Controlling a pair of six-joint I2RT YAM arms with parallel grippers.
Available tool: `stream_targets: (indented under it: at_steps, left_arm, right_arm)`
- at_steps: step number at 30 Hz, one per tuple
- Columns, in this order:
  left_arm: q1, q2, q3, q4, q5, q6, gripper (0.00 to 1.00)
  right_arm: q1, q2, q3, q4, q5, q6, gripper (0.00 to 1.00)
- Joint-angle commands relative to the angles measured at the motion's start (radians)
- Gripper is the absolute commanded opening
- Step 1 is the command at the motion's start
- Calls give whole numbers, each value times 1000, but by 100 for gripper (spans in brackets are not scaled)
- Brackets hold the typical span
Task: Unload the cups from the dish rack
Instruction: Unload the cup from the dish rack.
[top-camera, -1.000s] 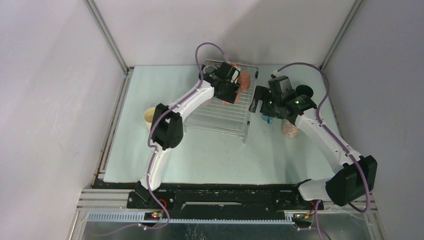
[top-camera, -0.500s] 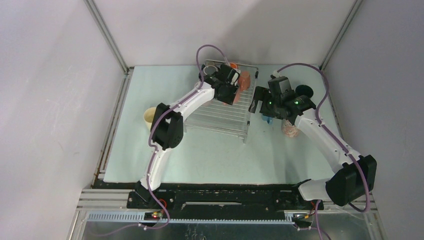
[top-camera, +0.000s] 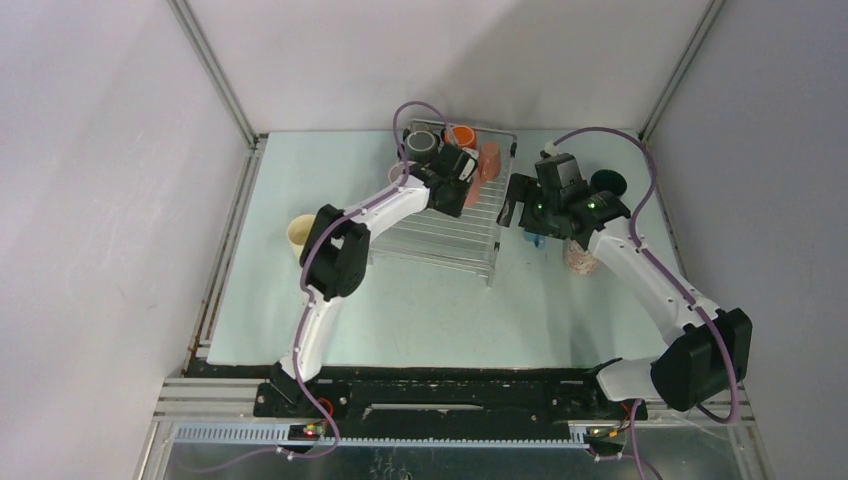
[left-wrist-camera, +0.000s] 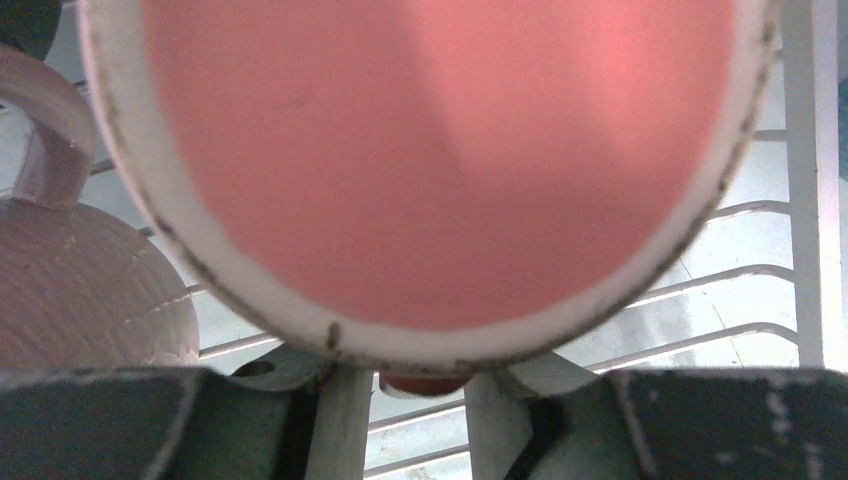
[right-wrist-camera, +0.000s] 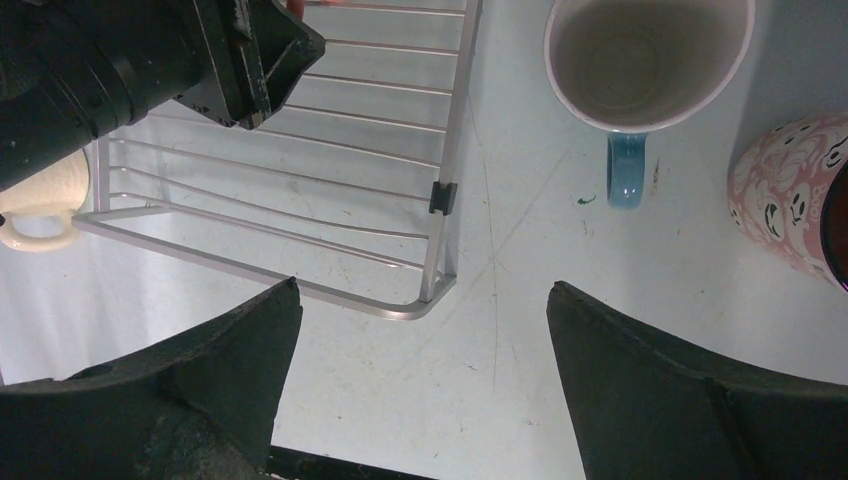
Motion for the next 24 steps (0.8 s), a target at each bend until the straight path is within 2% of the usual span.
stream_targets:
  at_steps: [1, 12, 22, 24]
  left_arm:
    - [-9, -88, -49, 83, -39, -8, 36]
    - [-10, -145, -133, 202, -49, 3, 29]
    - [-12, -183, -190, 263, -51, 15, 9]
    - [-12, -197, -204, 277, -59, 18, 2]
  right_arm:
    - [8, 9, -6, 30, -2, -14, 100]
    - [10, 7, -16, 34, 4, -18, 100]
    - [13, 7, -27, 47, 7, -14, 100]
    - [13, 7, -27, 49, 11, -14, 100]
